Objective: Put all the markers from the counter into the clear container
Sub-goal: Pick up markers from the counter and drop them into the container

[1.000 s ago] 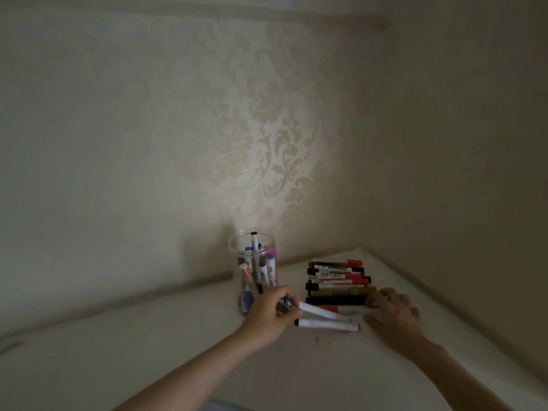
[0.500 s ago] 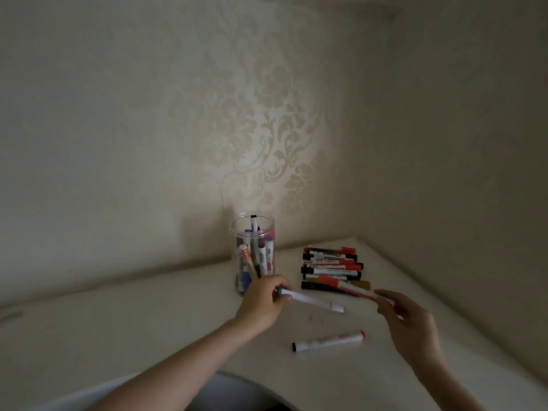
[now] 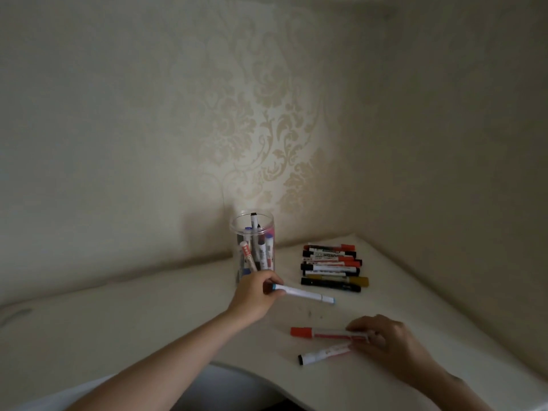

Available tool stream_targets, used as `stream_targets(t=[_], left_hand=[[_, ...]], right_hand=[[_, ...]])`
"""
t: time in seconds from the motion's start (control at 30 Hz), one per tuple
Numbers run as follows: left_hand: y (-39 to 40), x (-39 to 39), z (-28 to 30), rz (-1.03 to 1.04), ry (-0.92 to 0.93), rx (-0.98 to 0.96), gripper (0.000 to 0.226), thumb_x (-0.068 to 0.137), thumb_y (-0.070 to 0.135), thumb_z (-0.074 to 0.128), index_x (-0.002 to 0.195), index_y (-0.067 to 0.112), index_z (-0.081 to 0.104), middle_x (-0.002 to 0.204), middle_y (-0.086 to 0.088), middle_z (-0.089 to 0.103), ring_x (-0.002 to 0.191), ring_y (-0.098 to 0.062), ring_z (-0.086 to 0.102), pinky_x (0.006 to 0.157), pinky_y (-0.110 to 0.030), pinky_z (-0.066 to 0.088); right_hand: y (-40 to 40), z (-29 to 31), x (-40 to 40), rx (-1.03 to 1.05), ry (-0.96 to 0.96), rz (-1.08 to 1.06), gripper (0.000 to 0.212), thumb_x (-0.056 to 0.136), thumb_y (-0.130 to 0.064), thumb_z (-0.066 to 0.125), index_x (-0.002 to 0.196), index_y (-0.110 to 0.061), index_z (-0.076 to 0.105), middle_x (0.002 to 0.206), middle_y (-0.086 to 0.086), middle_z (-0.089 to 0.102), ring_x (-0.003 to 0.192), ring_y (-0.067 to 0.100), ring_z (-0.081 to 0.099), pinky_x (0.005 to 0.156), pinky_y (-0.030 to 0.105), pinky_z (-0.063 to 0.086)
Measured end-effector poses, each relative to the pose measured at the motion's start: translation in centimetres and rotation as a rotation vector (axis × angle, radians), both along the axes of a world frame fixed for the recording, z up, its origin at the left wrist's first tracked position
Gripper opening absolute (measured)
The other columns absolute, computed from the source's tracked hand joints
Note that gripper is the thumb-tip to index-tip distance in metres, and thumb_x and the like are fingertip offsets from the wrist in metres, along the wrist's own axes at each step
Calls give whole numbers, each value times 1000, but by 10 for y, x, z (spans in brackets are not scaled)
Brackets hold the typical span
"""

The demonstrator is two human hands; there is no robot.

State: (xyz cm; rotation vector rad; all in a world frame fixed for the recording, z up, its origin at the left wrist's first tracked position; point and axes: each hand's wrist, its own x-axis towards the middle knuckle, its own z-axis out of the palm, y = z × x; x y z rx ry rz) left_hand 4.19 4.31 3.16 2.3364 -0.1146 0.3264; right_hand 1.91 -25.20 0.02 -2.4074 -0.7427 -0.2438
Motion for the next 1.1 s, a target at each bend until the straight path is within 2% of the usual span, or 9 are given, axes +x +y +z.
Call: stream_targets(t=[0.1,0.2,0.3,0.4,0.47,0.63,0.77,0.9,1.1], left_hand=[[-3,2,17,-18,-72,-37,13,87,19,73,100,15,74,82,13,67,75,2,60,63,-2,42],[-6,6,45,-52,-121,-121,13,88,13,72,100,11,75,69,15,62,55,6,57,57,-7,42],[3,12,84,-40,-167,-294,20,91,11,68,110,18,73,83,7,70,70,-4,67,61,-11,53],[30,19,123,23,-260,-415,28,96,12,62,121,23,68,95,5,70,84,-11,71,80,-18,59],[56,25,144,92,-323,-460,29,98,12,58,124,22,66,96,7,65,82,-13,71,87,-25,59],[98,33,155,164,-345,-264,30,100,11,52,126,19,65,108,-8,63,74,-17,68,90,-39,59],[102,42,155,214,-464,-296,28,100,11,52,123,19,65,101,0,59,77,-20,63,78,-37,58],[109,50,152,219,-445,-93,25,95,11,59,119,17,63,97,2,61,62,-4,53,62,-15,42],[100,58,121,39,-224,152,10,90,11,69,99,14,68,90,1,67,57,1,49,63,-17,40]], right_hand=[[-5,-6,-1,-8,-55,-15,25,78,-61,59,98,-48,66,88,-32,65,84,-10,62,72,9,48],[-6,-14,5,39,-165,-70,33,79,-59,57,98,-36,71,85,-22,71,77,-7,63,67,15,52],[1,-11,15,93,-139,-147,19,77,-44,69,95,-37,73,86,-23,69,79,-10,63,69,7,48],[18,6,24,139,-72,-204,31,71,-17,81,94,-37,72,82,-15,70,64,-5,63,58,6,47],[30,27,30,214,-28,-264,23,74,-16,78,94,-27,74,74,-10,70,58,-4,63,52,4,44],[54,108,50,423,-101,-371,14,84,-31,67,97,-30,73,61,-15,68,55,-1,62,52,9,44],[87,170,68,472,-157,-278,17,87,-35,62,101,-31,70,68,-11,71,59,-2,64,49,9,45],[123,198,87,260,-155,-189,24,87,-29,64,108,-20,69,74,-6,69,58,0,63,44,4,41],[174,197,113,-72,-104,-37,21,82,-28,70,101,-19,71,87,-1,71,53,1,63,44,2,42]])
